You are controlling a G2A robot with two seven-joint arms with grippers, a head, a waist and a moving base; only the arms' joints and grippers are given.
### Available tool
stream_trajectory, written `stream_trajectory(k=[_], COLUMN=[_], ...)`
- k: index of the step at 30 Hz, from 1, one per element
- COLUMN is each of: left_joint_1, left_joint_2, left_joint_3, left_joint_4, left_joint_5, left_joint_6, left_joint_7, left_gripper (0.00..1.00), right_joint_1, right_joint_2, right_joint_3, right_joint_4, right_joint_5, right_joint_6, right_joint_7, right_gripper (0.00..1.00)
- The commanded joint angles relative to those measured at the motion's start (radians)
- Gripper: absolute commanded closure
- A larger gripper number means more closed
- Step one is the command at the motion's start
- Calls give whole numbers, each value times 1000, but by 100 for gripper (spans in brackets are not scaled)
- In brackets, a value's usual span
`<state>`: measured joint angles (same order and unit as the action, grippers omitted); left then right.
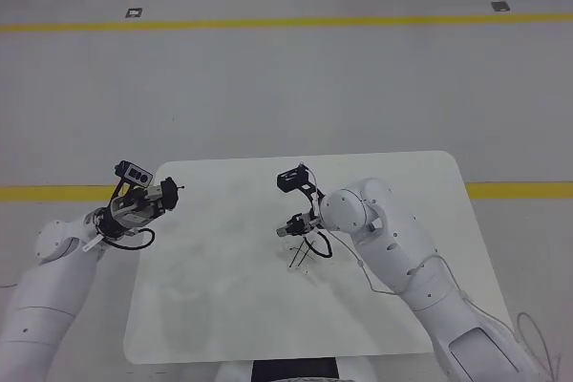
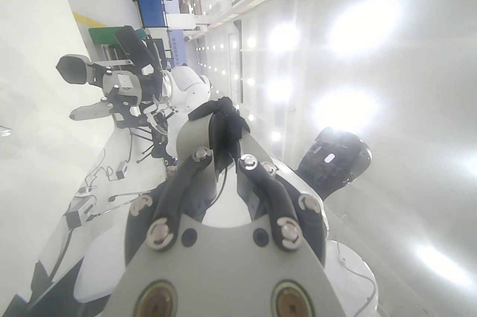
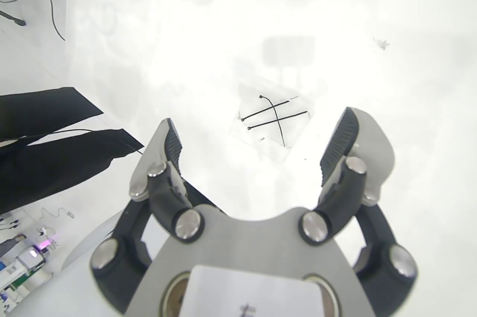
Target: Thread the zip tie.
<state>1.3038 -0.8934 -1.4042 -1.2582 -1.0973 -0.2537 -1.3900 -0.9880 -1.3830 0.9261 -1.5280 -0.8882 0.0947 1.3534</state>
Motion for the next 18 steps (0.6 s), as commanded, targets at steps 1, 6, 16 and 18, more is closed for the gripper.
stream_trajectory(k=[1, 6, 16, 18], left_joint_1=[0, 0, 0, 0], left_joint_2=[0, 0, 0, 0], left_joint_3=[0, 0, 0, 0], left_joint_4=[0, 0, 0, 0], left_joint_5=[0, 0, 0, 0], left_joint_6=[0, 0, 0, 0], left_joint_7=[0, 0, 0, 0], left_gripper=[100, 100, 100, 100], right_joint_1=[0, 0, 14, 29], right_joint_2=[0, 0, 1, -2], right_joint_3=[0, 0, -69, -94], right_joint_4=[0, 0, 55, 81], right_joint_5=[0, 0, -50, -51], right_joint_6=[0, 0, -127, -158], right_joint_7=[0, 0, 33, 37], right_gripper=[0, 0, 0, 0])
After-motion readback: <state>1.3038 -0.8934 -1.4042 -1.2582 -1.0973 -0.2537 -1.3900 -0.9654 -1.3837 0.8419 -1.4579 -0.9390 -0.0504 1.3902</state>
